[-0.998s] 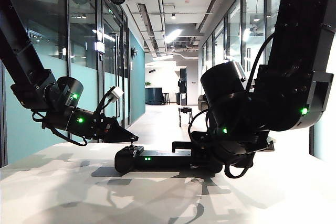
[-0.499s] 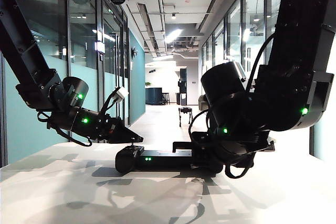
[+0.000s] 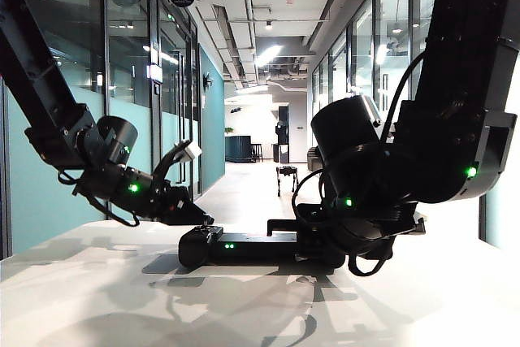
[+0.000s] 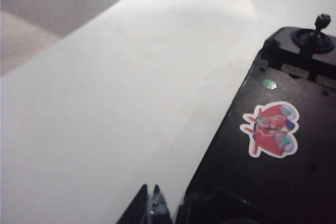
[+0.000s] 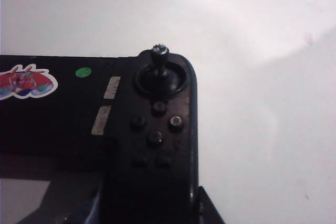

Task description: Push the left joystick on the remote control sitting on the white table backward to make the robot dog back up in a straight line until it returns close to you.

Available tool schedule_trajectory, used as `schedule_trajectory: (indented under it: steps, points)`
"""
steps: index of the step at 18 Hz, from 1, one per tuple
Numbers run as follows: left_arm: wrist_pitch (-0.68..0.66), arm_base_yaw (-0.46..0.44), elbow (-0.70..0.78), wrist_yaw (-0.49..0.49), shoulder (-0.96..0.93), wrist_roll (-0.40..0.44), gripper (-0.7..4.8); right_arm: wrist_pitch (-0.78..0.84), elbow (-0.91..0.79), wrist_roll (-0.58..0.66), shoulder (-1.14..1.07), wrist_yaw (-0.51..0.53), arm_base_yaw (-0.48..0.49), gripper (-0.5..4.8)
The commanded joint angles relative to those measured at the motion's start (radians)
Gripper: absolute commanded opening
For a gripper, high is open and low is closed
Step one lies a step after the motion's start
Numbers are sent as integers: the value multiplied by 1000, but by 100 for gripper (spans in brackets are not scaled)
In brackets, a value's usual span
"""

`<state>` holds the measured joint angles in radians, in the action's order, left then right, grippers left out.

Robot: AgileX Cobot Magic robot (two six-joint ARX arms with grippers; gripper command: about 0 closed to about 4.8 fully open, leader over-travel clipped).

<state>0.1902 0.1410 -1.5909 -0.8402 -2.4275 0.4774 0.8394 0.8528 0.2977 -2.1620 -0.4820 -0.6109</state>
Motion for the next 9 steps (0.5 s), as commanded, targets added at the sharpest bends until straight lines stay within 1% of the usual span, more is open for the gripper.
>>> schedule_trajectory:
  steps: [1, 2, 3, 4, 9]
  points:
    - [-59, 2, -18, -14, 19, 59, -6, 7, 3, -6, 5, -14, 0, 144]
    - [-126, 2, -37, -19, 19, 124, -6, 6, 3, -6, 5, -14, 0, 144]
    - [-180, 2, -56, -19, 19, 166, -6, 6, 3, -6, 5, -14, 0, 144]
    - [-211, 2, -73, -19, 19, 185, -6, 6, 3, -6, 5, -14, 0, 144]
    - [-243, 5, -84, -67, 15, 212, -6, 6, 3, -6, 5, -14, 0, 144]
